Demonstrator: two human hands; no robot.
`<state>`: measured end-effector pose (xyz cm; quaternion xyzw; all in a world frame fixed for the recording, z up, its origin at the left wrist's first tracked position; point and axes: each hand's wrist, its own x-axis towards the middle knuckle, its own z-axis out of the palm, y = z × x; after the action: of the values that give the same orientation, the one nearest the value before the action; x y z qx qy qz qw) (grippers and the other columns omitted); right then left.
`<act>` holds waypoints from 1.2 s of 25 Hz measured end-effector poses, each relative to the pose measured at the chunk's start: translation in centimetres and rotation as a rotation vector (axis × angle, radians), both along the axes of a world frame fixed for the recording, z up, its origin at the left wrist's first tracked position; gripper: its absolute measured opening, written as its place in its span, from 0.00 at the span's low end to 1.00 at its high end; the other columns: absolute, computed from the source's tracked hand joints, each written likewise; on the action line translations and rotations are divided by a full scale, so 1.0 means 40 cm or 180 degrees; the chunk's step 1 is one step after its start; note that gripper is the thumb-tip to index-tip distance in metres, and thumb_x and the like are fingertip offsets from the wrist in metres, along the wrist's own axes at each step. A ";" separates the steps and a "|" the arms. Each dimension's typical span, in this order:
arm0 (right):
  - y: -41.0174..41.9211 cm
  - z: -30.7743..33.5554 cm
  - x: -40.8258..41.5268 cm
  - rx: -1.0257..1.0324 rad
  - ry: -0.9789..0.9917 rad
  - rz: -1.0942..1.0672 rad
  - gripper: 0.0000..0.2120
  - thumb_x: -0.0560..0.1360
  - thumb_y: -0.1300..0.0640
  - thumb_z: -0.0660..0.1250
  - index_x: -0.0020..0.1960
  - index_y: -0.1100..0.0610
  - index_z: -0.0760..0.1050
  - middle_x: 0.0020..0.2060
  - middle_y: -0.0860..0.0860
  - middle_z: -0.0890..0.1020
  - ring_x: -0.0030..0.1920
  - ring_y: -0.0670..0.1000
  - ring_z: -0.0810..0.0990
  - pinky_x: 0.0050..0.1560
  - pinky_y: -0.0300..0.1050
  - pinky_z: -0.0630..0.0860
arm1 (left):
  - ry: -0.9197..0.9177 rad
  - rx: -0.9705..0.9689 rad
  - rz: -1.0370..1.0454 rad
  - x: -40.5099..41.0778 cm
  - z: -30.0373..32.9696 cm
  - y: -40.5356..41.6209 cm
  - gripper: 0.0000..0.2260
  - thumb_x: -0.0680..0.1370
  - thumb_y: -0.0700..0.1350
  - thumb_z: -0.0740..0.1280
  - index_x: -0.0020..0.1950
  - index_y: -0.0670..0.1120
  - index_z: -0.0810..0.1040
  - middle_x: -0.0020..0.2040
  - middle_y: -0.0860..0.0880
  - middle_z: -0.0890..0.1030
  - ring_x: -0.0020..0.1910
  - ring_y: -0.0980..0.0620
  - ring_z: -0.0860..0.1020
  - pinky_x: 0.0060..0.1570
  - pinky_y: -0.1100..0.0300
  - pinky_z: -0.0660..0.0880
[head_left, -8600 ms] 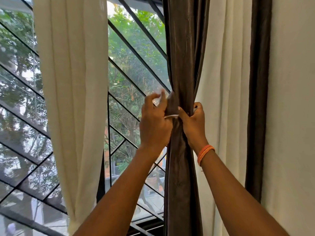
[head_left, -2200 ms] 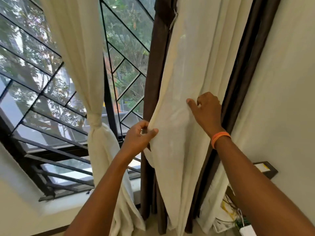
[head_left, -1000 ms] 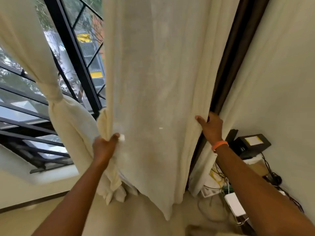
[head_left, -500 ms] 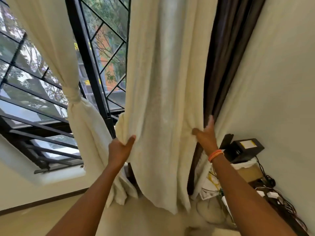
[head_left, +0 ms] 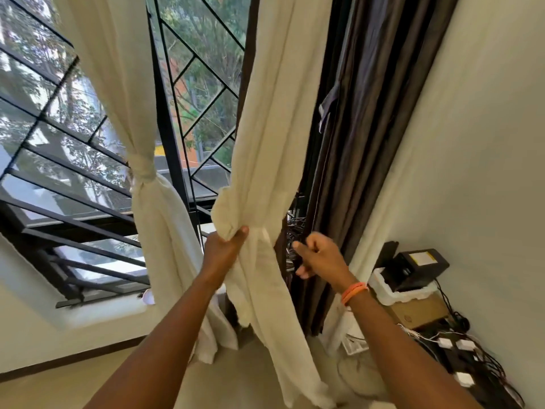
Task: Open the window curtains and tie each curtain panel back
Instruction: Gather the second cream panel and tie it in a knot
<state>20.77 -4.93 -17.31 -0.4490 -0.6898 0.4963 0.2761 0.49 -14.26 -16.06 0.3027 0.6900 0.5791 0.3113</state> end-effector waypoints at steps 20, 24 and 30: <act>0.108 0.052 0.293 0.1100 -0.0105 -0.2412 0.17 0.82 0.55 0.61 0.46 0.69 0.79 0.39 0.63 0.80 0.40 0.57 0.76 0.37 0.39 0.69 | 0.0275 0.0073 0.0631 -0.019 -0.028 -0.012 0.16 0.77 0.51 0.69 0.56 0.40 0.79 0.48 0.44 0.80 0.50 0.44 0.79 0.47 0.54 0.73; 0.125 0.028 0.441 0.1213 -0.0358 -0.3153 0.19 0.83 0.54 0.58 0.49 0.69 0.77 0.41 0.66 0.80 0.44 0.64 0.79 0.42 0.47 0.67 | 0.0377 -0.0094 0.0978 -0.048 -0.024 -0.001 0.14 0.78 0.51 0.68 0.49 0.39 0.78 0.45 0.40 0.80 0.48 0.39 0.80 0.46 0.50 0.75; -0.028 -0.046 0.294 0.1330 -0.0693 -0.1317 0.20 0.80 0.46 0.62 0.60 0.62 0.74 0.50 0.59 0.83 0.50 0.59 0.81 0.46 0.47 0.73 | 0.1147 -0.0146 0.0385 0.013 -0.041 -0.010 0.15 0.80 0.50 0.65 0.48 0.37 0.78 0.45 0.38 0.81 0.45 0.40 0.80 0.46 0.49 0.77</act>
<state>32.52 -6.05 -19.14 -0.5639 -0.6964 0.2261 0.3820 1.01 -14.65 -17.72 0.3524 0.7645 0.5173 0.1541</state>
